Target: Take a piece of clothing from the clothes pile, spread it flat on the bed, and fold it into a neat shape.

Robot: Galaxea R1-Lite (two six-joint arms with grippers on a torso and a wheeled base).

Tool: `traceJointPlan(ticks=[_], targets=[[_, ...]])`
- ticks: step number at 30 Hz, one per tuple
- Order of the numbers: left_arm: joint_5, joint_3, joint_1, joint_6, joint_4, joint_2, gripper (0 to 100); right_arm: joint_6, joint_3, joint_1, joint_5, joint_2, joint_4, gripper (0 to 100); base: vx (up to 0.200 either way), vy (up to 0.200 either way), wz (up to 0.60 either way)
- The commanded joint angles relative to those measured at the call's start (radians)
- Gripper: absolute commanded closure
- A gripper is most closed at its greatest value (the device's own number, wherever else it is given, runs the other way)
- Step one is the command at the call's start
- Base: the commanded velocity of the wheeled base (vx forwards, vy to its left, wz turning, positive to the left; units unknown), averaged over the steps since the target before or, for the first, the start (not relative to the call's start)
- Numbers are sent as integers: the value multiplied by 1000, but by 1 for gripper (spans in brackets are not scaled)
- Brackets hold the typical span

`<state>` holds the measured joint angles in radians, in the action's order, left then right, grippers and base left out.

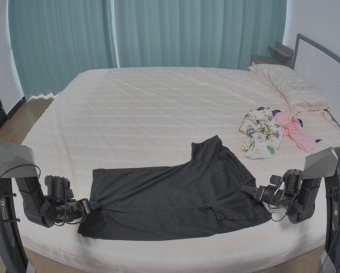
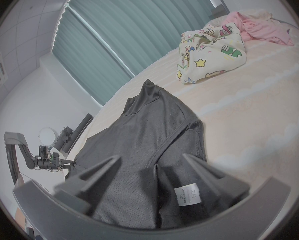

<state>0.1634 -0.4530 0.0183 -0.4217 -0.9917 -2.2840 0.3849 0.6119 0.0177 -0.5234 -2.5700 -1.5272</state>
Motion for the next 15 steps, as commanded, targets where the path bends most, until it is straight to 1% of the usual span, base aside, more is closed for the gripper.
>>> traceJointPlan(ticks=[1, 3, 5, 6, 7, 11, 15], targets=[[1, -6, 3, -11, -10, 1, 0, 23, -3, -8, -1, 1, -4, 0, 0, 0, 0], [8, -4, 9, -34, -45, 23, 0, 75, -11, -15, 0, 5, -36, 0, 0, 0, 0], [13, -1, 11, -46, -64, 31, 0, 92, -14, -19, 2, 7, -39, 0, 0, 0, 0], [24, 5, 9, -85, -110, 38, 0, 123, -24, -21, 6, 21, -39, 0, 0, 0, 0], [34, 11, 8, -103, -127, 38, 0, 132, -27, -21, 8, 27, -39, 0, 0, 0, 0], [87, 34, -6, -108, -137, 31, 0, 143, -54, -19, 8, 31, -39, 0, 0, 0, 0], [88, 34, -12, -97, -131, 26, 0, 143, -61, -19, 10, 31, -39, 0, 0, 0, 0]])
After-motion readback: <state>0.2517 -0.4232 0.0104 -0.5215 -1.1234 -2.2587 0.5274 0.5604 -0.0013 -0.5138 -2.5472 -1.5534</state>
